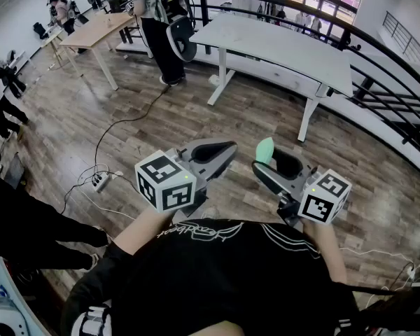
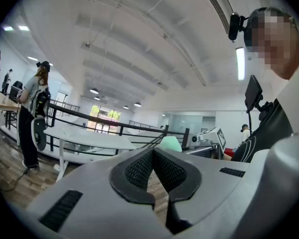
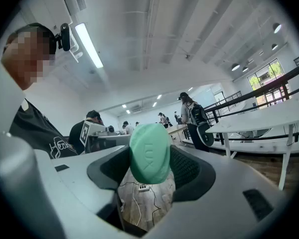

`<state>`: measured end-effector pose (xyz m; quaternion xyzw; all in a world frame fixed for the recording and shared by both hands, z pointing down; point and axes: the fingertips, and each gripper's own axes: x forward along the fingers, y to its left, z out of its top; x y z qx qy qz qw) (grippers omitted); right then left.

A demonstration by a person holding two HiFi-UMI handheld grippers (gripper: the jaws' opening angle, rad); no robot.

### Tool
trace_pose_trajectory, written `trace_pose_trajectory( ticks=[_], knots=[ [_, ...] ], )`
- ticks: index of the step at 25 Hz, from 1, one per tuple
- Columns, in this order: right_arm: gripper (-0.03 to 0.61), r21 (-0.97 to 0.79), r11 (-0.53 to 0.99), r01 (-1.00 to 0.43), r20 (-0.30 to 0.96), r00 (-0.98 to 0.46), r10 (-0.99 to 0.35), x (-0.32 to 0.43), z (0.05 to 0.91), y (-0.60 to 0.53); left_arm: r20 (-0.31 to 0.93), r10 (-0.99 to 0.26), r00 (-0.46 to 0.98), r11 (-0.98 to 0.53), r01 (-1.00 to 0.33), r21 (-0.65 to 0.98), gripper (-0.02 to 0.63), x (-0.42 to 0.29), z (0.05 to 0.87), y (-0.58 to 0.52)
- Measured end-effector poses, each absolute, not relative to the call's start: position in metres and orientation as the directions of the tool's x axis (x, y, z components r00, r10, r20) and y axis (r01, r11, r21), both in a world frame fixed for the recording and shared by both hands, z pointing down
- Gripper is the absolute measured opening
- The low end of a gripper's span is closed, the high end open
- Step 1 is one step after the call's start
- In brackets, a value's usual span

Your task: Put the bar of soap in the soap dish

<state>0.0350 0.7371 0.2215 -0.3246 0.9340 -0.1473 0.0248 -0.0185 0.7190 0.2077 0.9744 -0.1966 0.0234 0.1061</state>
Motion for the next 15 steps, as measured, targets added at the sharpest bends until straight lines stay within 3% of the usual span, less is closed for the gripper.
trace_pose_trajectory(
  ticks=[15],
  knots=[
    [0.215,-0.297,0.740,-0.603,0.043,-0.783,-0.621,0.0396,0.2204,0.7461,0.117,-0.376,0.919,-0.895,-0.393,0.210,0.008,-0.0144,0.2109,0.7289]
  ],
)
